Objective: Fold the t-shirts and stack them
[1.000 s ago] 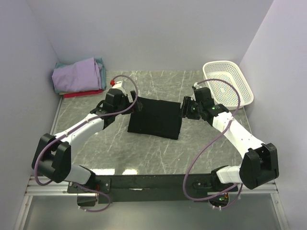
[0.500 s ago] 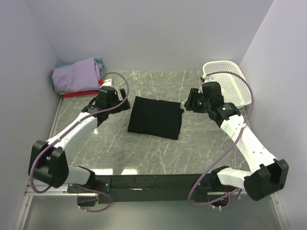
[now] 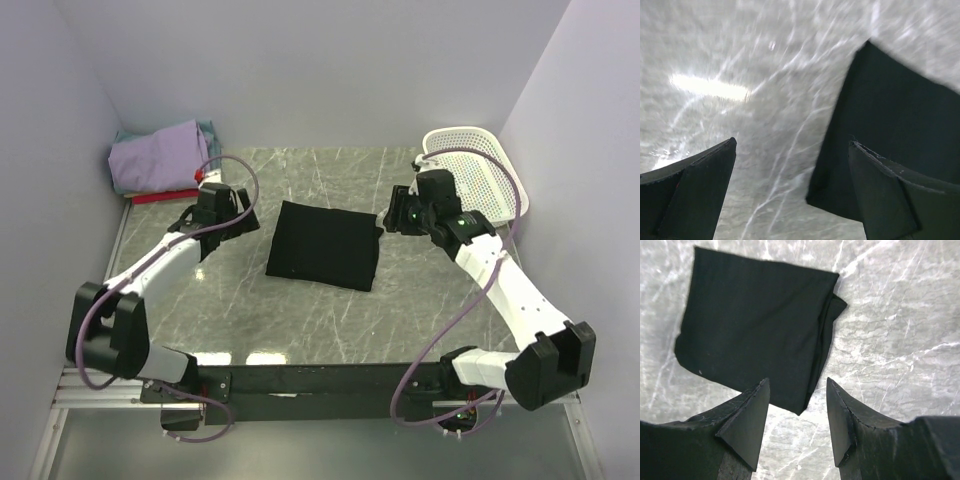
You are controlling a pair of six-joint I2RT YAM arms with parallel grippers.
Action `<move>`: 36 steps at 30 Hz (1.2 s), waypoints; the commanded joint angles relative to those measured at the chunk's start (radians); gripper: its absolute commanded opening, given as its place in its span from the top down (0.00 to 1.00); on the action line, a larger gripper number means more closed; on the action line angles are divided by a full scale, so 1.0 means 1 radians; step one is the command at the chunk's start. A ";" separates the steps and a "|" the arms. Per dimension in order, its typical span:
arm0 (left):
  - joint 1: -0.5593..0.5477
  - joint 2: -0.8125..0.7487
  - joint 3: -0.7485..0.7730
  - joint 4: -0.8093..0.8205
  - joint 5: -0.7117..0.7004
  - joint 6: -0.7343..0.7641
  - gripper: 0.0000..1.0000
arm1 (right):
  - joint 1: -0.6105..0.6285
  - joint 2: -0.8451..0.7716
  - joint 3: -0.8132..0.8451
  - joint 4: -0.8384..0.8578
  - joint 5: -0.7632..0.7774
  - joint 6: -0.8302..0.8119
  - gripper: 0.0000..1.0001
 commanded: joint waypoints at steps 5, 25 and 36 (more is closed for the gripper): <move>0.029 0.160 -0.026 0.120 0.160 0.031 0.01 | -0.006 0.063 0.024 0.011 -0.036 -0.044 0.44; 0.035 0.422 -0.034 0.353 0.580 0.026 0.01 | -0.007 0.109 -0.003 0.022 -0.038 -0.053 0.44; -0.086 0.566 -0.034 0.541 0.887 -0.043 0.02 | -0.007 0.126 -0.013 0.026 -0.038 -0.058 0.44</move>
